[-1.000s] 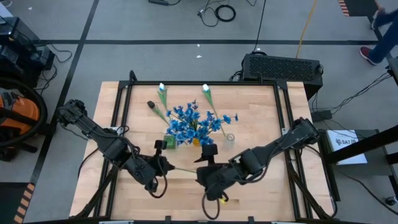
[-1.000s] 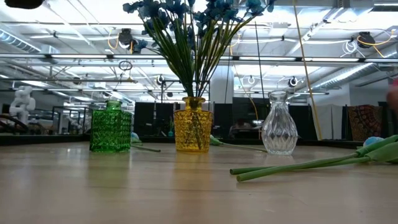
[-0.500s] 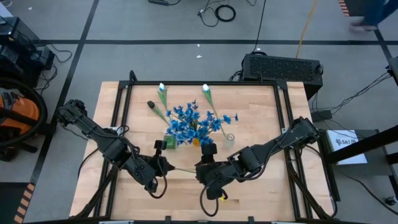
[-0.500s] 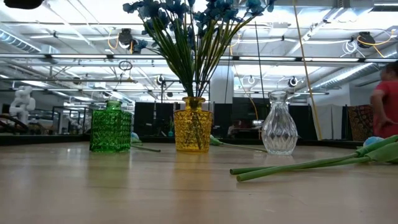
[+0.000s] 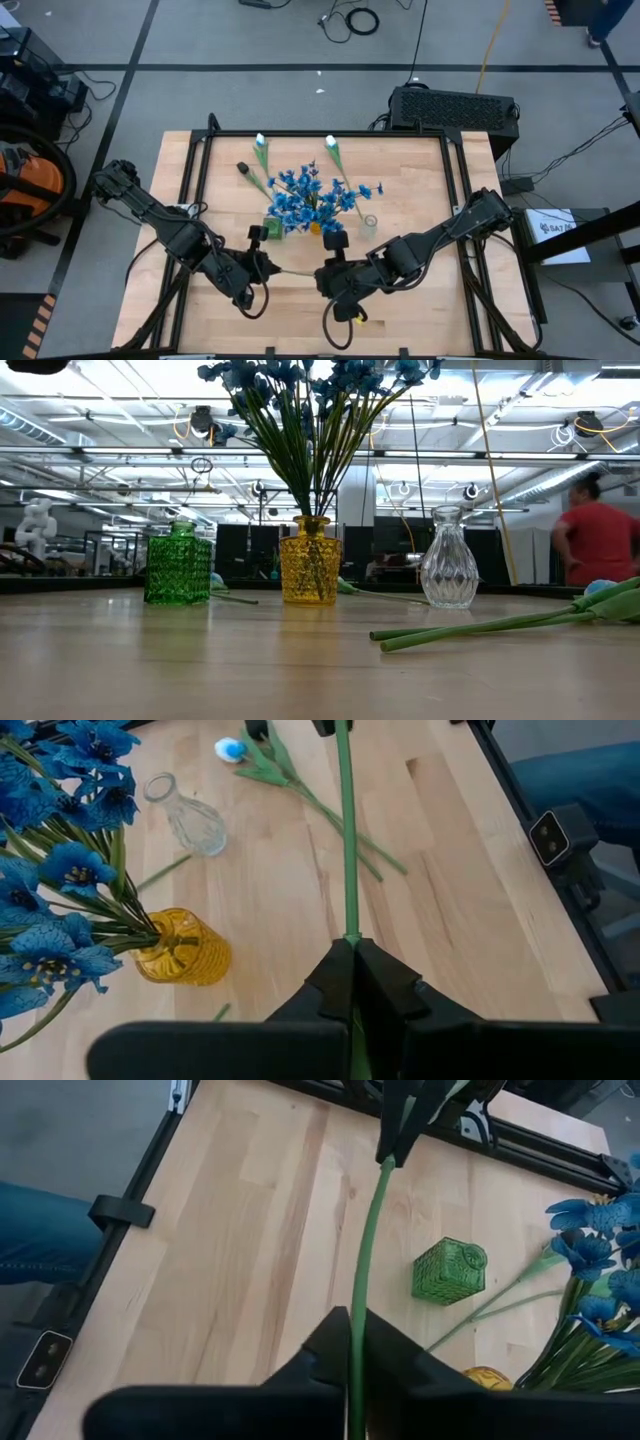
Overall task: Sort flowers into vase by color
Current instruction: Put the bottom left black flower into the transparent vase
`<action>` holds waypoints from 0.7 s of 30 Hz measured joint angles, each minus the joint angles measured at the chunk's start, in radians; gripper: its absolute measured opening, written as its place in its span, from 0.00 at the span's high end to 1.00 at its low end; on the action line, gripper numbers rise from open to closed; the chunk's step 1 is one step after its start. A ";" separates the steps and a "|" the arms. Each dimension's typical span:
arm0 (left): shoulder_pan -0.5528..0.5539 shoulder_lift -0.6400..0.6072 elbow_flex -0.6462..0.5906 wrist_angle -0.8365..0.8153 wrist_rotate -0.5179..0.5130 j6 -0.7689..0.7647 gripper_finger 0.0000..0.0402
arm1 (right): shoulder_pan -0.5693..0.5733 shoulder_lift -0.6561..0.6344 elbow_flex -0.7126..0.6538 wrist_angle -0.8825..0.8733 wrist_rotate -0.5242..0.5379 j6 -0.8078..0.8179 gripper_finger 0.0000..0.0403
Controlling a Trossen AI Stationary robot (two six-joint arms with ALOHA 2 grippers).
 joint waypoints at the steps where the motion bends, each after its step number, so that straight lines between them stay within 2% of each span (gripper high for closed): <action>1: 0.000 0.000 0.000 0.000 0.000 0.000 0.96 | 0.000 0.000 0.000 0.000 0.000 0.000 0.99; 8: 0.000 0.000 0.000 0.007 -0.005 -0.002 0.81 | 0.000 0.000 0.000 -0.026 0.000 0.013 0.99; 14: 0.000 0.000 0.000 0.067 -0.082 0.007 0.67 | 0.000 0.000 0.000 -0.068 -0.002 0.025 1.00; 21: -0.012 0.000 0.030 0.052 -0.141 0.036 0.62 | 0.006 -0.006 0.000 -0.104 -0.002 0.037 1.00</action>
